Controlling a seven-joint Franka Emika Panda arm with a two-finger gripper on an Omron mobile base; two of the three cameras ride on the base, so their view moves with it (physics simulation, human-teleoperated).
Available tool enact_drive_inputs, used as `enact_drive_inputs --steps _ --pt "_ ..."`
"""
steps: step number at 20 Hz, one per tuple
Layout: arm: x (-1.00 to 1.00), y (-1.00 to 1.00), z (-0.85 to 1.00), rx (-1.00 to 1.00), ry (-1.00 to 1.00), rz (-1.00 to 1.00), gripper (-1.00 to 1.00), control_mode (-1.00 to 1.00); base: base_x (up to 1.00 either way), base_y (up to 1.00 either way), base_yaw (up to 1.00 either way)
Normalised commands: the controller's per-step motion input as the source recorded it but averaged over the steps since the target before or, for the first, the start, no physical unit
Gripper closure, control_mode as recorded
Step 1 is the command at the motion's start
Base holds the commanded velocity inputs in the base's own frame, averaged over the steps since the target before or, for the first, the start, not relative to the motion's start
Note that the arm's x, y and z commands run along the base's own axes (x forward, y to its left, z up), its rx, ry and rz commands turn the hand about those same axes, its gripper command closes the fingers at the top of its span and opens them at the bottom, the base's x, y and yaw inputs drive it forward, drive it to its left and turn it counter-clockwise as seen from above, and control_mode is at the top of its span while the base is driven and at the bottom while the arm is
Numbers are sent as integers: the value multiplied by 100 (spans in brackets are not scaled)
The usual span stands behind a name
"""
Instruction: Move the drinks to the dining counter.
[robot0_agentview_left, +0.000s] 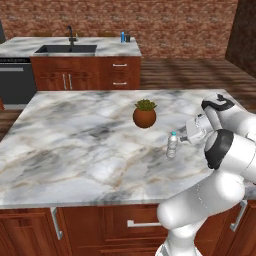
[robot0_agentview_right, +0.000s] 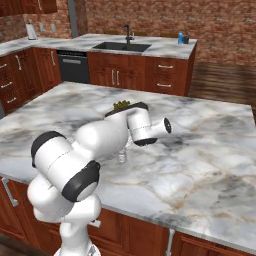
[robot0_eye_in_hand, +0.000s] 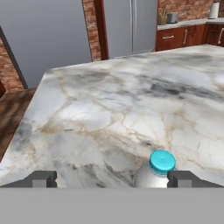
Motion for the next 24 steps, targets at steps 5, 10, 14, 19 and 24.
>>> enact_drive_inputs --steps 5,10,14,19,24 --pt "8 -16 -4 0 0 0 -100 -100 0 0 0" --pt "3 -10 -6 0 0 0 -100 -100 0 0 0" --pt "4 0 -7 0 0 0 -100 -100 0 0 0" --pt "7 0 -9 0 0 0 -100 -100 0 0 0" --pt "18 0 -11 0 0 0 -100 -100 0 0 0"
